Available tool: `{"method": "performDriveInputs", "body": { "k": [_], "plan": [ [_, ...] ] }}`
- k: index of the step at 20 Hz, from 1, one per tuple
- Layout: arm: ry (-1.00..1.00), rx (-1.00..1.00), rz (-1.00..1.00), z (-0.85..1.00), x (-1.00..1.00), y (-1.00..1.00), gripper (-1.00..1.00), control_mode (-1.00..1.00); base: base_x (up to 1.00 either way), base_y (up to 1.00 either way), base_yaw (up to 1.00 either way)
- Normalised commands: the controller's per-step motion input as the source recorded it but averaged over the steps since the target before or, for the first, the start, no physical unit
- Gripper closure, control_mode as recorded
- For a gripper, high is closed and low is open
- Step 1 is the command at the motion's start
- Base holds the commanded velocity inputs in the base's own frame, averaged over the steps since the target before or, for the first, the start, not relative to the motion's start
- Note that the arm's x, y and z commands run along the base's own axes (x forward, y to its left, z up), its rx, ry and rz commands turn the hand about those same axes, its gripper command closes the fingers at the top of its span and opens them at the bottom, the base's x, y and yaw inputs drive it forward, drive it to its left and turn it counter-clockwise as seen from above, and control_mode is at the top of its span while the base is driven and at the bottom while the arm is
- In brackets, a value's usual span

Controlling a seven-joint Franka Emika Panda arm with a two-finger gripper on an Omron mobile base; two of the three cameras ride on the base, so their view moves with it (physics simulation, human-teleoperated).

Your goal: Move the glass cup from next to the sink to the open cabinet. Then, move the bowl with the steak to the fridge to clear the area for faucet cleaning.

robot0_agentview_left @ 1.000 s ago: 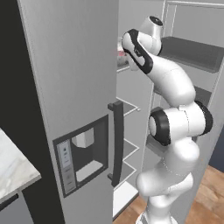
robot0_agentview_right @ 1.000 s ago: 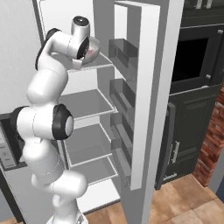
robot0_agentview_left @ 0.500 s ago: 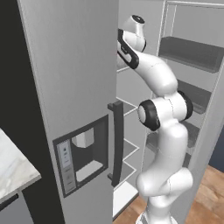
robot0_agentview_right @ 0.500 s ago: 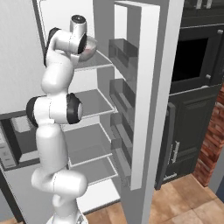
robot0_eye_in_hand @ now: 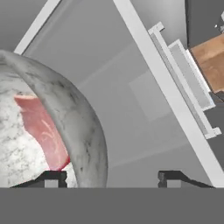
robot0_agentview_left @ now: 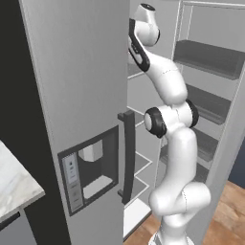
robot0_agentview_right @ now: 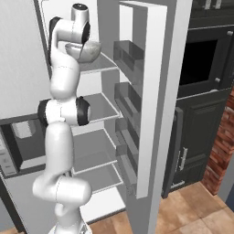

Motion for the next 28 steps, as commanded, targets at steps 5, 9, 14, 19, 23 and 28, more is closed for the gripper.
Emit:
{"method": "performDriveInputs", "body": {
  "k": [5, 9, 14, 19, 23, 28],
  "plan": [
    [-0.16, 0.02, 0.00, -0.56, -1.00, -0.54, -1.00, -1.00, 0.00, 0.00, 0.00],
    [-0.17, 0.03, 0.00, -1.00, -1.00, -0.77, -1.00, -1.00, 0.00, 0.00, 0.00],
    [-0.11, 0.00, 0.00, -1.00, -1.00, -0.62, -1.00, -1.00, 0.00, 0.00, 0.00],
    [-0.13, -0.02, 0.00, -1.00, -1.00, -0.40, -1.00, -1.00, 0.00, 0.00, 0.00],
    [-0.08, -0.13, 0.00, -1.00, -1.00, -0.03, -1.00, -1.00, 0.00, 0.00, 0.00],
    [-0.02, -0.12, 0.00, -1.00, -1.00, 0.01, -1.00, -1.00, 0.00, 0.00, 0.00]
  ]
}}
